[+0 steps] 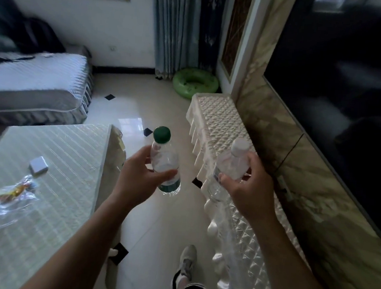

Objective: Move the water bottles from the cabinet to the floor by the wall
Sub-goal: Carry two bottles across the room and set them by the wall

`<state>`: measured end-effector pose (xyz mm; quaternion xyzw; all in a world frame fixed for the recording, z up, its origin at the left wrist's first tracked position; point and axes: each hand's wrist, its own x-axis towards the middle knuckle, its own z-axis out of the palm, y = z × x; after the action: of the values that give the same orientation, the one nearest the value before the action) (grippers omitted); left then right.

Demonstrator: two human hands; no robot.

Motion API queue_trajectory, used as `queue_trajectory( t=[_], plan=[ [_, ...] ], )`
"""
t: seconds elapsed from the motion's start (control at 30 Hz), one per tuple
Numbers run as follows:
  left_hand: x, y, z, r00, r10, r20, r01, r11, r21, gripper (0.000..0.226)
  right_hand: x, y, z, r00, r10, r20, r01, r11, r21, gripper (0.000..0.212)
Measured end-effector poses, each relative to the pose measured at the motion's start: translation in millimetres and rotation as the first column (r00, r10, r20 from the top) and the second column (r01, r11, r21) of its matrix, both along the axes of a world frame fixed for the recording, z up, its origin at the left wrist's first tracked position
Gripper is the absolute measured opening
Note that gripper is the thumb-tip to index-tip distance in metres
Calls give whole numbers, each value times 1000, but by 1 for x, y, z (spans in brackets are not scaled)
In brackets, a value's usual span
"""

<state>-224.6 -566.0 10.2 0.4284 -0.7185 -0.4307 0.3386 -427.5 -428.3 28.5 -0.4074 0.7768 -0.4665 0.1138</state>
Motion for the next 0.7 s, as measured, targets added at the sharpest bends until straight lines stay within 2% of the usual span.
queue_trajectory(
  t=[0.2,0.37,0.7],
  plan=[
    [-30,-71,4,997,77,4,-77,997,-11,54,-54,-79,-11,998,56,29,-57,998,34,63],
    [-60,-133,8,992,129,0,-129,992,-13,56,-94,-145,-10,995,84,47,-87,995,59,71],
    [-101,-242,14,985,165,-43,-165,986,8,53,-131,-270,8,989,146,1,-146,989,37,68]
  ],
)
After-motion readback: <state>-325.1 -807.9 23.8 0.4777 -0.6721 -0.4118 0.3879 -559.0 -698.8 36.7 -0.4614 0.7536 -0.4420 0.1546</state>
